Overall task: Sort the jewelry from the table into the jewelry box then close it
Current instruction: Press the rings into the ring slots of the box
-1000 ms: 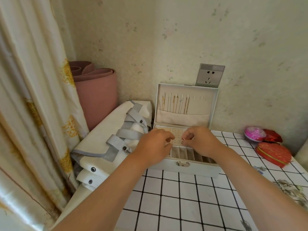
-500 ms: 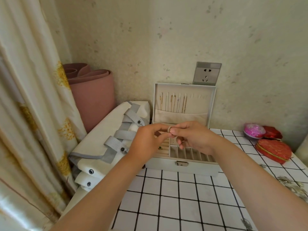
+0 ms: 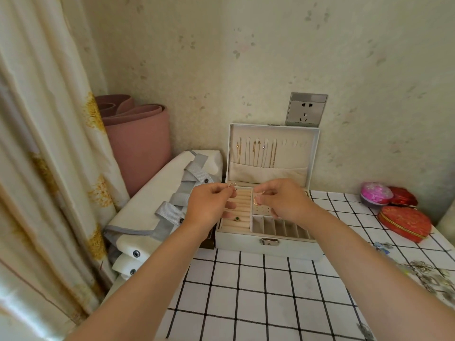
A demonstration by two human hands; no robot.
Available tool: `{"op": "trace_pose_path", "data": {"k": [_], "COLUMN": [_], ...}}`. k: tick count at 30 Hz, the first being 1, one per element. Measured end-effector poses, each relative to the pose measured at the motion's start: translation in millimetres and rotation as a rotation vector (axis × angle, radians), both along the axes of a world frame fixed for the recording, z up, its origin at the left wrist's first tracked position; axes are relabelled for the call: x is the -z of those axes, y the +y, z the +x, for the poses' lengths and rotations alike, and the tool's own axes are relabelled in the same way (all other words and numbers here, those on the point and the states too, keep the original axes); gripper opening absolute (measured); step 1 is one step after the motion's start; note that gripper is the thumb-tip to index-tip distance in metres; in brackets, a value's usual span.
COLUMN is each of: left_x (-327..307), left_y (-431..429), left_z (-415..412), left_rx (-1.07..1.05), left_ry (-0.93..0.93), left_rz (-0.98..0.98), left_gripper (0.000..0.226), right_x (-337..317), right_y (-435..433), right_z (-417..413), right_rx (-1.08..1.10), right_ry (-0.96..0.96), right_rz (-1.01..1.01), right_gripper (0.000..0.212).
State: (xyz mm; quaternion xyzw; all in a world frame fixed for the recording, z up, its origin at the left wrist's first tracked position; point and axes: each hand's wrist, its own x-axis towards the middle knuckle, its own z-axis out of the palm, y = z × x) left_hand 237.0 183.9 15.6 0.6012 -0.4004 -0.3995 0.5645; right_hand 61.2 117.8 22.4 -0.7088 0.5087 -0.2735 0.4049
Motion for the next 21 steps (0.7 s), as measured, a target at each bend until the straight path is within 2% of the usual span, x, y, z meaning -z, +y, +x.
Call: {"op": "trace_pose_path", "data": {"k": [2,6,9,11,14,16,18,21], "left_x": [2,6,9,10,11,9,7,6], "left_y": [-1,-2,-2,-2,-4,-4,-3,-2], "left_z": [3,9,12,15,18,19,18,14], "left_rx": [-0.004,0.028,0.081,0.127,0.187,0.209,0.191,0.093], "left_ry": [-0.089,-0.286,-0.601,-0.755,-0.917,-0.928,-0.882,-0.701], "left_rz": [-0.004,0.000,-0.013,-0.024,-0.069,-0.109,-0.134,-0.157], "left_gripper": [0.011,0.013,0.014,0.016,0.019,0.018,0.017,0.010], "right_x": [10,24,22,17,7,1,0,-1], "right_y": [-4,-7,-4,-2,5,10,12,14], "right_z": [-2,-5,-4,-1,11,19,24,26], "right_rx": [0.059,0.079,0.076,0.047,-0.126,-0.201,-0.171,-0.107], "right_ry": [0.124,0.315,0.403,0.388,0.169,0.068,0.016,-0.099], "right_rz": [-0.122,-0.201,-0.243,-0.309,-0.295,-0.245,-0.268,-0.256], "right_gripper": [0.006,0.008,0.009,0.016,0.022,0.023,0.018,0.012]}}
